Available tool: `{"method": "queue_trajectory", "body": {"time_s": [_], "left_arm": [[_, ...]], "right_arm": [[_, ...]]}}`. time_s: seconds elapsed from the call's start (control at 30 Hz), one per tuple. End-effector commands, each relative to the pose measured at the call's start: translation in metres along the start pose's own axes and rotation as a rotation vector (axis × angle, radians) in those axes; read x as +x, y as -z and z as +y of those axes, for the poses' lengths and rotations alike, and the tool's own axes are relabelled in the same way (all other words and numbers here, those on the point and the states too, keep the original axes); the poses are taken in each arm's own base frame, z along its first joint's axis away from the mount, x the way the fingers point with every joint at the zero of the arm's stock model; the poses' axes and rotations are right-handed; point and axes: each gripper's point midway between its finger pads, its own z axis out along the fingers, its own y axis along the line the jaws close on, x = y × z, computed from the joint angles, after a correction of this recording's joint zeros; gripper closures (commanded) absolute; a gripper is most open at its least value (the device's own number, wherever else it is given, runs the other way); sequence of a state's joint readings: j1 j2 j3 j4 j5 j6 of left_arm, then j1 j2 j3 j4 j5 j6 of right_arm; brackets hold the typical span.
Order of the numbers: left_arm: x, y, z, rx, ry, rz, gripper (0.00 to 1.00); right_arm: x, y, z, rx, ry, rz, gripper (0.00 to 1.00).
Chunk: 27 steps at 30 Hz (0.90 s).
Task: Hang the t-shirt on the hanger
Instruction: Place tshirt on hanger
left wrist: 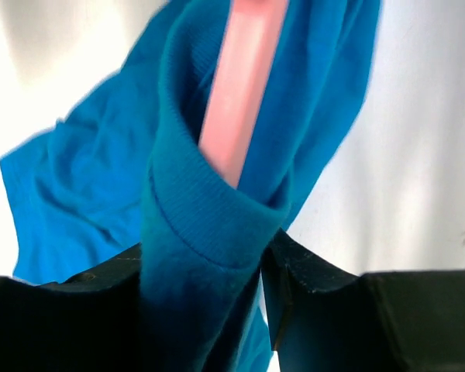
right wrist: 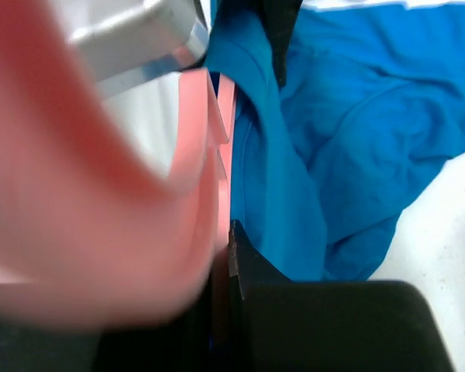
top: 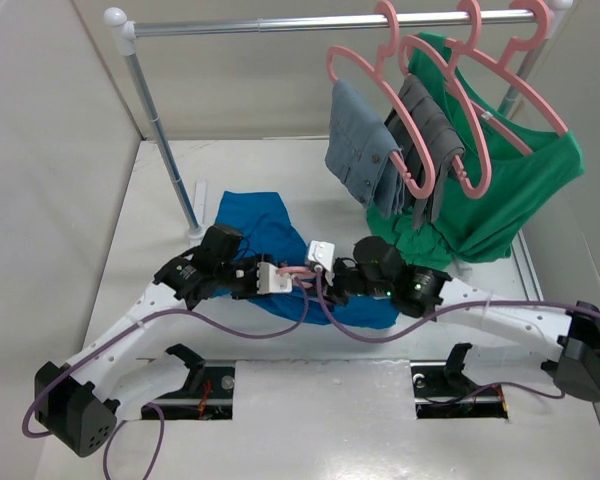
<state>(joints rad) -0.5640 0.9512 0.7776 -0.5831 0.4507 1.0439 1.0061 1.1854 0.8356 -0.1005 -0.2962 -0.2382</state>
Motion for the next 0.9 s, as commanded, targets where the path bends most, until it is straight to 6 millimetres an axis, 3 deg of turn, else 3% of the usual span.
{"method": "queue_trajectory", "body": {"time_s": [0.0, 0.13, 0.27, 0.33, 0.37, 0.4, 0.5, 0.53, 0.63, 0.67, 0.7, 0.77, 0.87], "left_arm": [[-0.015, 0.011, 0.012, -0.054, -0.040, -0.044, 1.00], [-0.012, 0.010, 0.018, -0.069, -0.024, -0.023, 1.00], [-0.017, 0.013, 0.028, -0.085, -0.010, -0.027, 0.91], [-0.015, 0.014, 0.030, -0.091, -0.004, -0.024, 0.81], [-0.015, 0.014, 0.030, -0.091, -0.004, -0.024, 0.77], [-0.013, 0.012, 0.029, -0.083, 0.000, -0.019, 0.67], [-0.007, 0.009, 0.032, -0.101, 0.027, 0.007, 0.50], [-0.003, 0.012, 0.038, -0.129, 0.070, 0.014, 0.46], [-0.004, 0.022, 0.059, -0.212, 0.137, -0.007, 0.20], [-0.010, 0.024, 0.061, -0.207, 0.157, -0.041, 0.17], [-0.021, 0.033, 0.069, -0.237, 0.170, -0.085, 0.05], [-0.036, 0.048, 0.073, -0.254, 0.163, -0.173, 0.00], [-0.056, 0.071, 0.068, -0.302, 0.112, -0.265, 0.00]], "right_arm": [[-0.026, 0.030, 0.000, 0.056, -0.001, -0.140, 1.00], [-0.021, 0.050, 0.010, 0.049, -0.014, -0.162, 1.00], [-0.005, 0.057, 0.014, 0.049, -0.030, -0.110, 1.00], [-0.009, 0.058, 0.014, 0.049, -0.029, -0.113, 1.00], [-0.021, 0.061, 0.012, 0.054, -0.022, -0.138, 1.00], [-0.029, 0.065, 0.011, 0.056, -0.008, -0.146, 1.00], [-0.040, 0.070, 0.013, 0.036, 0.018, -0.144, 1.00], [-0.043, 0.072, 0.017, 0.009, 0.028, -0.147, 1.00], [-0.047, 0.076, 0.022, -0.020, 0.031, -0.126, 1.00], [-0.043, 0.076, 0.024, -0.032, 0.026, -0.112, 1.00], [-0.045, 0.078, 0.025, -0.033, 0.025, -0.111, 1.00], [-0.044, 0.080, 0.022, -0.016, 0.021, -0.096, 1.00], [-0.064, 0.087, 0.016, 0.019, -0.013, -0.136, 1.00]]}}
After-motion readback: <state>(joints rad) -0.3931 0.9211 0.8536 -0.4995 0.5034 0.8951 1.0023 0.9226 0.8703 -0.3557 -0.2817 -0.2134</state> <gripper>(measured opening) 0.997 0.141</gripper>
